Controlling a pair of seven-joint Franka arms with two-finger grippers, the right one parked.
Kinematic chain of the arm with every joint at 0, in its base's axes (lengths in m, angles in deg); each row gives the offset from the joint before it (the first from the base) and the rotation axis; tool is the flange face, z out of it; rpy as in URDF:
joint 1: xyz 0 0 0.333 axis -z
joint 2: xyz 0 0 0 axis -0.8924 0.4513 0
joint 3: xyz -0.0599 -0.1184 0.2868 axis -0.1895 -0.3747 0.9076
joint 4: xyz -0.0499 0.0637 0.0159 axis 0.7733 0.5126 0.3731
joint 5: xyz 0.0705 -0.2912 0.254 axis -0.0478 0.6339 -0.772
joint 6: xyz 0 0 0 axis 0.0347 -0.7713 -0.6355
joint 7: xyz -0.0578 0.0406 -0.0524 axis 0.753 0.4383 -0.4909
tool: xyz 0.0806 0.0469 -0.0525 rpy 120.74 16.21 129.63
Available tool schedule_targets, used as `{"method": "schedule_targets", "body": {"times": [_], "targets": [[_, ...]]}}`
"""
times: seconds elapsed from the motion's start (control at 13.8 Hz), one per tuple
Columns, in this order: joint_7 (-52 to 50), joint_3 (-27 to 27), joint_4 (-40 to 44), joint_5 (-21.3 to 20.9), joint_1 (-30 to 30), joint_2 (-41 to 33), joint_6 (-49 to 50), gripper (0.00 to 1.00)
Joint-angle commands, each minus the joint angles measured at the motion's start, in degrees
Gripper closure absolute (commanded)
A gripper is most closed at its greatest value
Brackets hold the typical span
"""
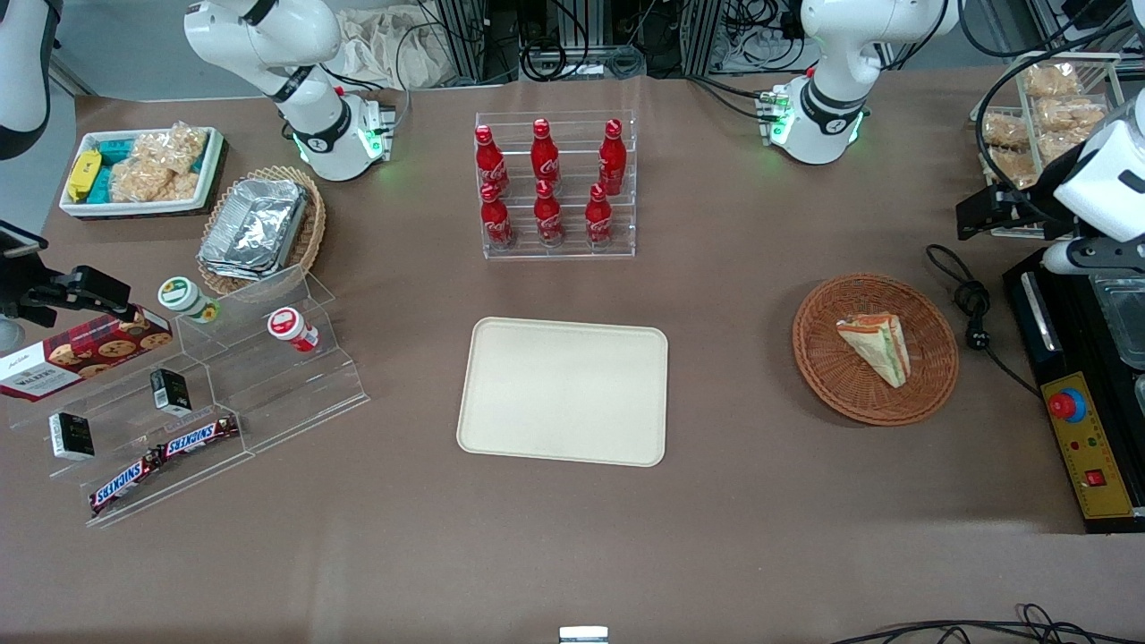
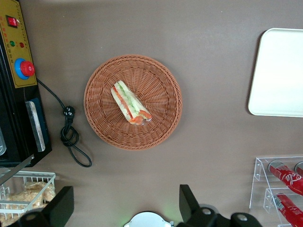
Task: Place sandwich from basket to tray
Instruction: 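Move the left gripper over the sandwich in the wicker basket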
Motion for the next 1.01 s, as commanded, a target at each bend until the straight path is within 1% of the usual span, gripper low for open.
{"method": "schedule_targets", "body": {"times": [0.0,0.22,0.29,0.36,0.43,0.58,0.72,0.94], "targets": [[0.1,0.4,2.4,-0.3,0.7,0.7,2.0,0.0],[-0.5,0.6,2.2,-0.2,0.3,0.7,2.0,0.0],[-3.3,0.6,1.8,-0.2,0.3,0.6,2.1,0.0],[-6.4,0.6,0.8,0.5,-0.1,0.2,2.3,0.0],[-8.5,0.7,-0.7,2.4,-1.0,0.1,1.9,0.0],[-12.9,0.7,-3.8,3.2,-2.3,0.1,1.0,0.0],[-16.0,0.7,-10.2,3.6,-4.1,-1.8,-5.0,0.0],[-25.5,0.6,-24.0,3.4,-4.1,-5.3,-19.2,0.0]]}}
